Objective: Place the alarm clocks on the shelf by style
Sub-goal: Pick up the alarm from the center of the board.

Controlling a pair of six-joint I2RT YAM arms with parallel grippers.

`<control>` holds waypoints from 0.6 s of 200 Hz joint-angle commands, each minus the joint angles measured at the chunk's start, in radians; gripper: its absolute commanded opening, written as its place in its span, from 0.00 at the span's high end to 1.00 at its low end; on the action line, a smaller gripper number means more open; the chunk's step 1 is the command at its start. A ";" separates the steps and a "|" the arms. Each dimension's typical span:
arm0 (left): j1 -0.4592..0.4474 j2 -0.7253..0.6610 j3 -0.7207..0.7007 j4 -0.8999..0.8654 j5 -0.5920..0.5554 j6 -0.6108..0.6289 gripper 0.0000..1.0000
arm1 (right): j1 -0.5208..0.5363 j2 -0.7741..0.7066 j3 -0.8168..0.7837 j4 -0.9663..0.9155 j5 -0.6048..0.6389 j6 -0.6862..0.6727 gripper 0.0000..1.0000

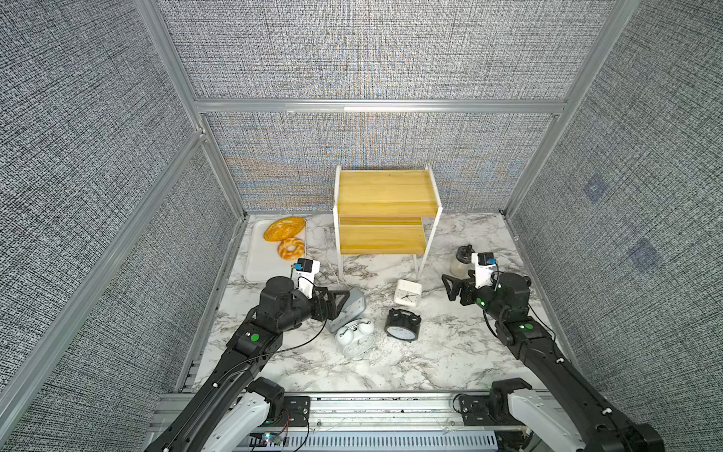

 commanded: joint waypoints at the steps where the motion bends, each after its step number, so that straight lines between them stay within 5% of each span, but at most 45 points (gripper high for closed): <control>1: -0.057 0.028 0.026 -0.110 -0.012 0.046 0.13 | 0.010 -0.002 0.006 -0.013 -0.004 0.013 0.01; 50: -0.201 0.061 0.031 -0.144 -0.076 0.090 0.17 | 0.032 0.025 0.015 -0.016 -0.013 0.002 0.01; 120: -0.284 0.129 0.096 -0.244 -0.125 0.157 0.26 | 0.050 0.044 0.018 -0.015 -0.018 -0.005 0.01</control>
